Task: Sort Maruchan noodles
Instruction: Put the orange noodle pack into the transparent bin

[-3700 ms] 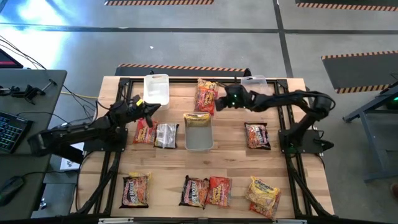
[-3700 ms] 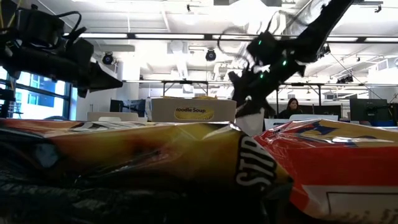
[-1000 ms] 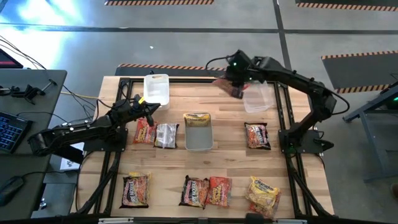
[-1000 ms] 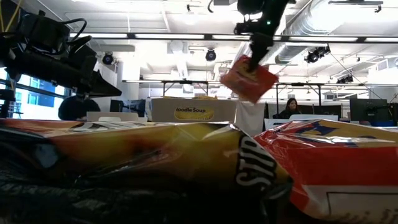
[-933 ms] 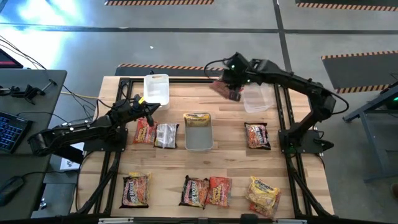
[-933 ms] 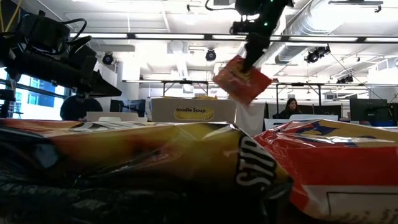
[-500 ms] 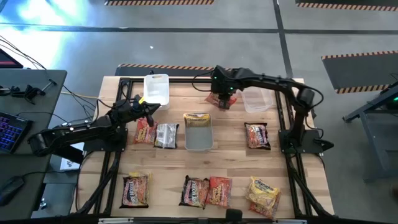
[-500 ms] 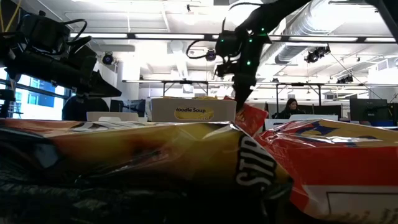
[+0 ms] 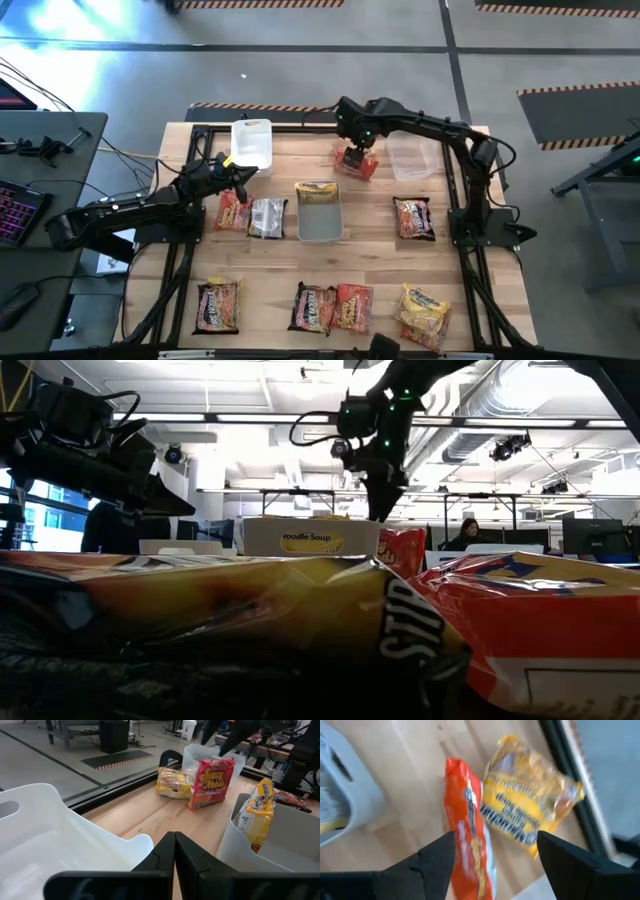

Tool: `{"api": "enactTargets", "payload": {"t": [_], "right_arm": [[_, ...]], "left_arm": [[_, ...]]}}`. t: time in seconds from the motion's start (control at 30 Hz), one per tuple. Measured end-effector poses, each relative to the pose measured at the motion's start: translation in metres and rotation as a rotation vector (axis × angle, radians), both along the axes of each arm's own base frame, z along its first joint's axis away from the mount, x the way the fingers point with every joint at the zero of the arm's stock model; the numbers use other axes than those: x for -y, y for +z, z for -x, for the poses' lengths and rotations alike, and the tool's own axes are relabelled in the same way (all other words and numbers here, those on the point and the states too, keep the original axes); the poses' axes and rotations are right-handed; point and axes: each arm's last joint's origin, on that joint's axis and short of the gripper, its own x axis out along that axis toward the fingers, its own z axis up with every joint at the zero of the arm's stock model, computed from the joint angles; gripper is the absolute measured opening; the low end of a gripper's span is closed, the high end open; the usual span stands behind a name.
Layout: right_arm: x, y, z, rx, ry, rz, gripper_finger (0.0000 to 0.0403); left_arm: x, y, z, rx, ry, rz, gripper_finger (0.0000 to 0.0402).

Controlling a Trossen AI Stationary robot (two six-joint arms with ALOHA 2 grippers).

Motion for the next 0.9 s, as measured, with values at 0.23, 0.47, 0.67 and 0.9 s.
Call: {"api": "enactTargets", "payload": {"t": [0.23, 0.47, 0.67, 0.9], "right_arm": [[-0.002, -0.019, 0.004, 0.015, -0.017, -0.115, 0.0264], [-0.013, -0.044, -0.002, 0.025, 0.043, -0.109, 0.0264], [-0.011, -0.049, -0.001, 0.037, 0.041, -0.101, 0.0254], [-0.008, -0.049, 0.000, 0.038, 0.032, -0.103, 0.0166]], "left_arm": [[0.000, -0.002, 0.000, -0.013, -0.003, 0.016, 0.0000], [0.000, -0.002, 0.000, -0.018, -0.005, 0.020, 0.0000], [0.000, -0.002, 0.000, -0.017, -0.005, 0.020, 0.0000], [0.000, -0.002, 0.000, -0.012, -0.003, 0.027, 0.0000]]}}
